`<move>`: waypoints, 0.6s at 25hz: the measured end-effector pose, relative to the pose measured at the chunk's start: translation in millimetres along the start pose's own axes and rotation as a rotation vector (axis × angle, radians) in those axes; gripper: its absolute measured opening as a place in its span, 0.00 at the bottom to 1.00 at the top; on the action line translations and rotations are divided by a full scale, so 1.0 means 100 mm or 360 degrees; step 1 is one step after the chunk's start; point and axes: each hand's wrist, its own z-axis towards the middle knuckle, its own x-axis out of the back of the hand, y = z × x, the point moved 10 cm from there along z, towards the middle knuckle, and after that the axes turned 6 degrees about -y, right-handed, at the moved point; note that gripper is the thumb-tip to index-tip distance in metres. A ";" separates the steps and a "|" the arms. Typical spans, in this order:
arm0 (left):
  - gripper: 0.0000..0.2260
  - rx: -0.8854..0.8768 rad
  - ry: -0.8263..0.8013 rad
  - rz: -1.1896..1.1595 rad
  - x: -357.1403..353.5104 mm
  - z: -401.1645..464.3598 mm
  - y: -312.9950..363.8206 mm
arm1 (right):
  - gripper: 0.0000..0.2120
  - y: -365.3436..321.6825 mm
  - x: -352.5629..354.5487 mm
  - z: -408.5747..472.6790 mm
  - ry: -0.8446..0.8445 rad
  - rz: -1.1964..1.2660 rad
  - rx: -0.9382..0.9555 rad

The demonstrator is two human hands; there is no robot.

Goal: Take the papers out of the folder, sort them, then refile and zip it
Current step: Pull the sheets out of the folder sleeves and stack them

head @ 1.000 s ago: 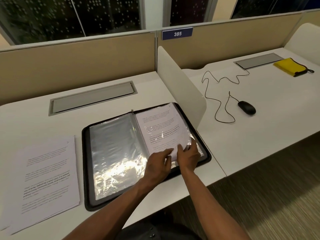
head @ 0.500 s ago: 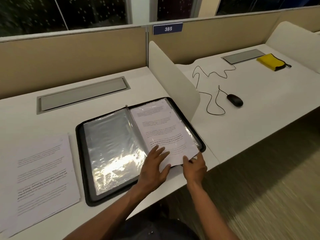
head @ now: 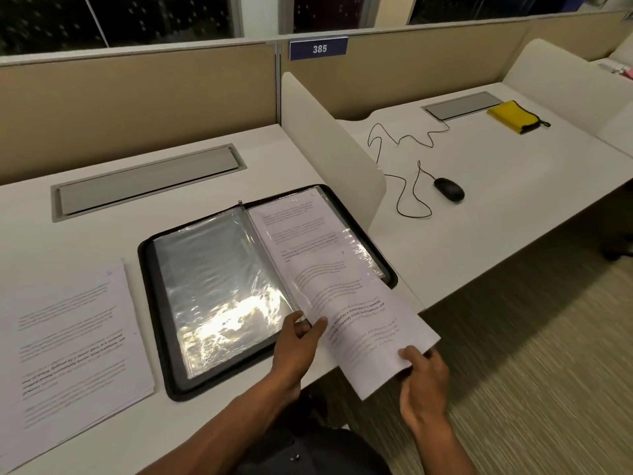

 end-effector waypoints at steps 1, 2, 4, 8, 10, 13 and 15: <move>0.31 0.0097 -0.0098 -0.0128 -0.08 0.02 -0.05 | 0.17 -0.05 -0.02 -0.09 -0.0024 0.0040 0.0009; 0.32 0.0188 -0.0193 -0.0255 -0.16 0.02 -0.07 | 0.18 -0.09 -0.06 -0.18 -0.0056 0.0064 0.0023; 0.32 0.0327 -0.0332 -0.0450 -0.31 0.00 -0.08 | 0.20 -0.20 -0.15 -0.36 -0.0131 0.0054 0.0061; 0.26 0.0399 -0.0520 -0.0932 -0.60 -0.17 0.00 | 0.21 -0.54 -0.30 -0.67 -0.0309 -0.0172 0.0239; 0.27 0.0433 -0.0590 -0.1091 -0.68 -0.27 0.03 | 0.24 -0.72 -0.31 -0.80 -0.0418 -0.0303 0.0345; 0.27 0.0503 -0.0797 -0.1084 -0.85 -0.44 0.03 | 0.27 -0.88 -0.20 -0.94 -0.0544 -0.0478 0.0371; 0.30 0.0558 -0.0958 -0.0966 -0.97 -0.55 -0.01 | 0.32 -0.96 0.02 -0.99 -0.0462 -0.0540 0.0335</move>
